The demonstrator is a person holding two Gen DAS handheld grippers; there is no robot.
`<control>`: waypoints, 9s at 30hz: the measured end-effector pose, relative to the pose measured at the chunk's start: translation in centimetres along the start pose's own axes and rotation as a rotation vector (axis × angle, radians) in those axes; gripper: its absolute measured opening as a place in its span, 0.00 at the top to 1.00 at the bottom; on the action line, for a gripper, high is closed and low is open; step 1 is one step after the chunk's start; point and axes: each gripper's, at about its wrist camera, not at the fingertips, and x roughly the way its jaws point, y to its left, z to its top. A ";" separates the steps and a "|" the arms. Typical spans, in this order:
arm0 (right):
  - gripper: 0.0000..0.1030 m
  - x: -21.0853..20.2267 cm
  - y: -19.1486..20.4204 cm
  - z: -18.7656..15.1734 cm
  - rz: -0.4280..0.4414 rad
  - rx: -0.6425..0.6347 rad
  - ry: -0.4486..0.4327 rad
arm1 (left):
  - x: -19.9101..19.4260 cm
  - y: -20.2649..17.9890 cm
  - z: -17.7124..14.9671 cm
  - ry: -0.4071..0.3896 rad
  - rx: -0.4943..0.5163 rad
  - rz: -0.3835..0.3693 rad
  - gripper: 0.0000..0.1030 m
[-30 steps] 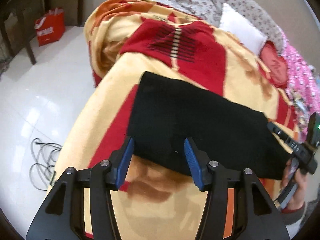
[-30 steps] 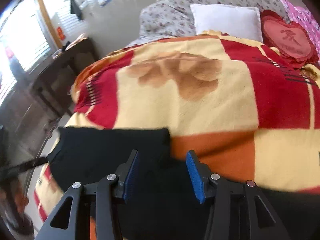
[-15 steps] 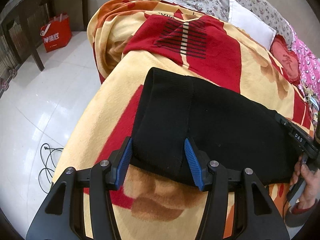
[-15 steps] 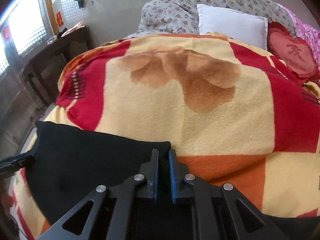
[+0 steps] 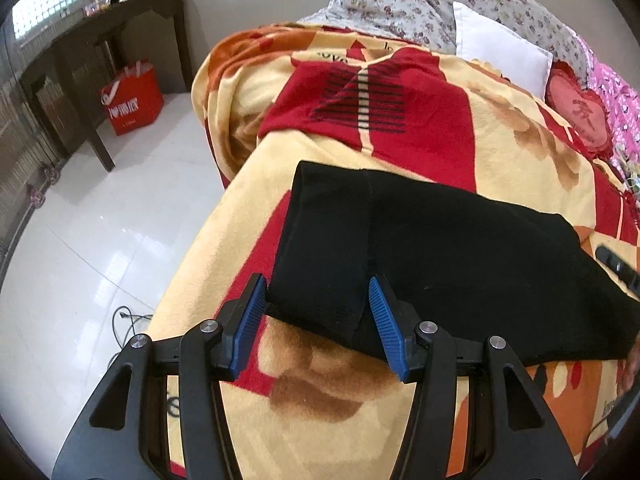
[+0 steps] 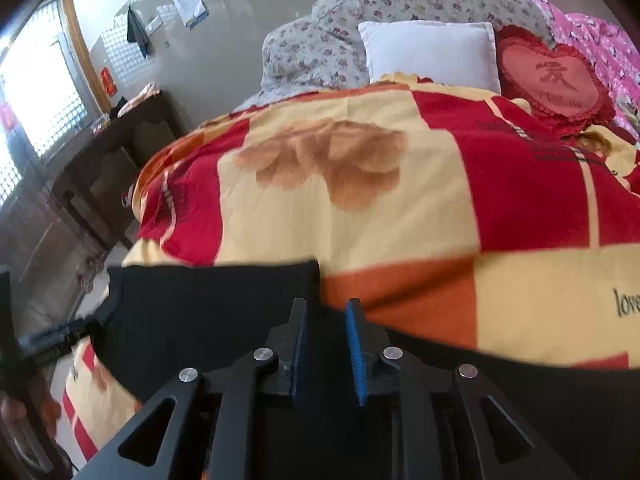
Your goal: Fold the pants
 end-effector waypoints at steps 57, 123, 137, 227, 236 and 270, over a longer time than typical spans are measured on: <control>0.54 -13.7 -19.1 -14.0 -0.137 0.434 -0.097 | 0.8 -42.8 -3.9 0.256 0.673 -0.587 0.49; 0.64 -6.0 -4.8 -3.6 0.062 0.068 -0.078 | 0.5 -21.6 0.4 0.147 0.282 -0.512 0.84; 0.66 -2.5 -1.9 -3.4 -0.015 0.001 0.022 | 2.6 -19.4 -0.4 0.173 0.223 -0.435 0.72; 0.66 0.6 7.4 -2.7 -0.314 -0.297 0.163 | -0.5 2.2 -3.9 0.140 -0.181 -0.356 0.47; 0.66 0.7 7.5 -2.3 -0.310 -0.290 0.159 | 0.0 2.8 -4.0 0.151 -0.204 -0.363 0.47; 0.85 13.6 22.6 4.5 0.477 -0.448 0.159 | 3.0 1.7 -1.1 0.107 -0.350 -0.334 0.76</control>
